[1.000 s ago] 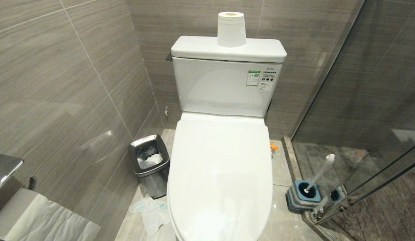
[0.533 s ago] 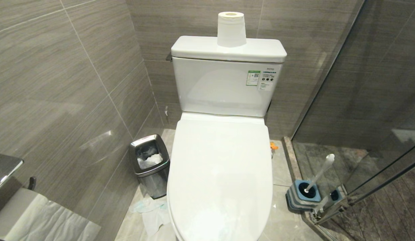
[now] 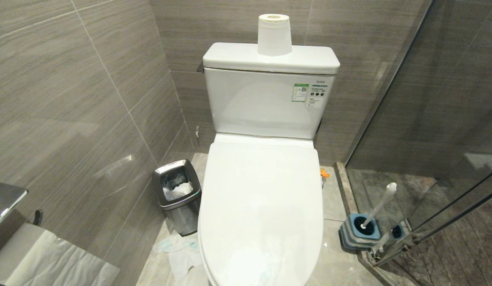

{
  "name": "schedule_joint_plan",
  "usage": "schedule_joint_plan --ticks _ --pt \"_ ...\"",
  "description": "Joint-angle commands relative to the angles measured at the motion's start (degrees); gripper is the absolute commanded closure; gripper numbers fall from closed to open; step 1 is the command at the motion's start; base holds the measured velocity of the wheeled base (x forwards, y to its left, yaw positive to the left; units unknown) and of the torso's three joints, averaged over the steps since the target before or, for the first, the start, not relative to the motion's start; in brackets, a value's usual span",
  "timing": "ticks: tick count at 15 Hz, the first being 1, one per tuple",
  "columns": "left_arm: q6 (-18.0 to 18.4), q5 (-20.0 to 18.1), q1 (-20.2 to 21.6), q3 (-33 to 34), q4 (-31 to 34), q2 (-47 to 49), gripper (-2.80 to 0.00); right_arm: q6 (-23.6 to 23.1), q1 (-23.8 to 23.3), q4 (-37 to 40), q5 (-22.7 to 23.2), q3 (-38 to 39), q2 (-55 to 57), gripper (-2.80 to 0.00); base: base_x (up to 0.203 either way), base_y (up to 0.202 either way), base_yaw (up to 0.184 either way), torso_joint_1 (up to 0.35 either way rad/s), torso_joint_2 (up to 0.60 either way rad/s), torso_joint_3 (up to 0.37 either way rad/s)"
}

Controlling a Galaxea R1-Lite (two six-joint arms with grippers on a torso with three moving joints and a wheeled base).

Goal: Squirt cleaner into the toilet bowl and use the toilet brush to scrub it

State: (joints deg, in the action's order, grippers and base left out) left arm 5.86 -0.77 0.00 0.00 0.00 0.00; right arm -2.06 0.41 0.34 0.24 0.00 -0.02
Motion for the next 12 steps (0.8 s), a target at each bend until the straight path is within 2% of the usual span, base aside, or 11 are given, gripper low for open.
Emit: schedule_joint_plan --ticks 1,12 --pt "0.0 0.0 0.0 0.0 0.0 0.1 0.00 0.0 0.0 0.0 0.0 0.0 0.0 0.00 0.000 0.000 0.000 0.000 0.00 0.000" --pt "0.0 0.0 0.0 0.0 0.0 0.1 0.00 0.0 0.0 0.0 0.0 0.1 0.0 0.00 0.000 0.000 0.000 0.000 0.00 0.000"
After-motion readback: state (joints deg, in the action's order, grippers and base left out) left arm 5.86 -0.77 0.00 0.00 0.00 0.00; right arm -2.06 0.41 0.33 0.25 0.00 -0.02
